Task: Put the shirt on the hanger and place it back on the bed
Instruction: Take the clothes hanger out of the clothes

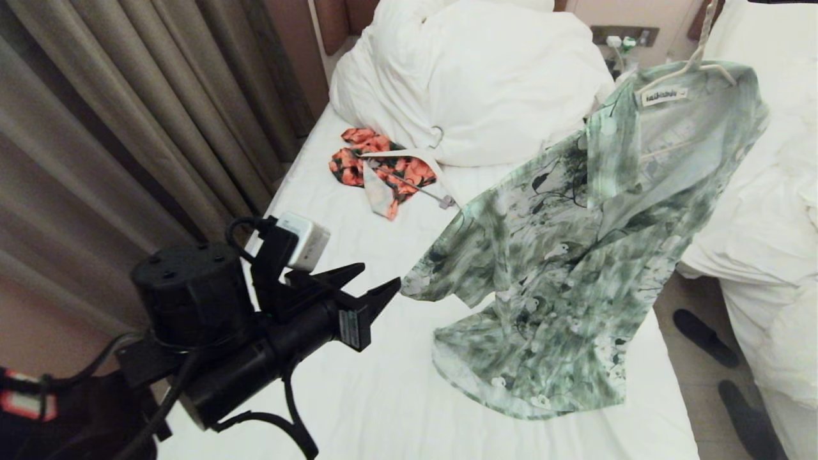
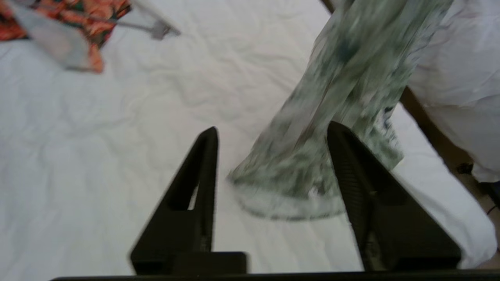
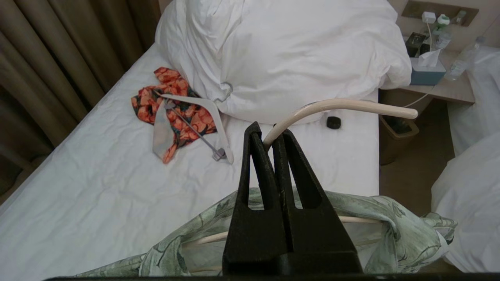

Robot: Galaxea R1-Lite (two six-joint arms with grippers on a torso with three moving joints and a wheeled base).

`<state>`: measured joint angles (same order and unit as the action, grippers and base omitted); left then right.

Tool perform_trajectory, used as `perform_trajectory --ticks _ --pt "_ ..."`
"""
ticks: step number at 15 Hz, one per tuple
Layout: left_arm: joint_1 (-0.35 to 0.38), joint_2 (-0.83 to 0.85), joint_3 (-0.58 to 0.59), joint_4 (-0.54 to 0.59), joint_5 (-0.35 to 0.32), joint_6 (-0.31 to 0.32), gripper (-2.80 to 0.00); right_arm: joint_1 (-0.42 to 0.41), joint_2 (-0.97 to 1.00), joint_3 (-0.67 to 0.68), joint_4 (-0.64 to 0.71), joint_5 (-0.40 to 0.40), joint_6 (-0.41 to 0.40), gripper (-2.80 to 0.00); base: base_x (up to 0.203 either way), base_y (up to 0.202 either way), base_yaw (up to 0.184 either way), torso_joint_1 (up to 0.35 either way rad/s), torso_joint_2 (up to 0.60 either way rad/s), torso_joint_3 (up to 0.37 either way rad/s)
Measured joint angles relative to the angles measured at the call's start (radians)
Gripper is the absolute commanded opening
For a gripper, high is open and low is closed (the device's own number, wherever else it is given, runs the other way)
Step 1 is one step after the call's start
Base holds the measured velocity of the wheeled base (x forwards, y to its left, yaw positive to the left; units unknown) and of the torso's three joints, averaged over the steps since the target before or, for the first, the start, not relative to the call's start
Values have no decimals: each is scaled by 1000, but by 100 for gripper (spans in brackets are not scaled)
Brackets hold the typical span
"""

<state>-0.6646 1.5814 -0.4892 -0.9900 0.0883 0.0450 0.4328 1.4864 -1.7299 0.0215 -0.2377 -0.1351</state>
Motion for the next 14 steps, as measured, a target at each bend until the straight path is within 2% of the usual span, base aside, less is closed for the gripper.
perform_trajectory --ticks 4,7,9,11,14 --pt "101 -178 180 0 -2 -19 -280 3 26 -89 7 -9 -5 -280 0 0 0 0 0 0" --pt "162 -309 277 3 11 -26 -280 14 81 -192 10 -88 -42 -280 0 0 0 0 0 0" --pt "179 -386 319 13 40 -22 -280 17 109 -226 7 -133 -59 -280 0 0 0 0 0 0" --pt "185 -472 342 51 80 -12 -280 23 125 -239 -1 -142 -68 -280 0 0 0 0 0 0" --pt "187 -620 340 175 102 5 -280 41 152 -247 -90 -143 -111 -280 0 0 0 0 0 0"
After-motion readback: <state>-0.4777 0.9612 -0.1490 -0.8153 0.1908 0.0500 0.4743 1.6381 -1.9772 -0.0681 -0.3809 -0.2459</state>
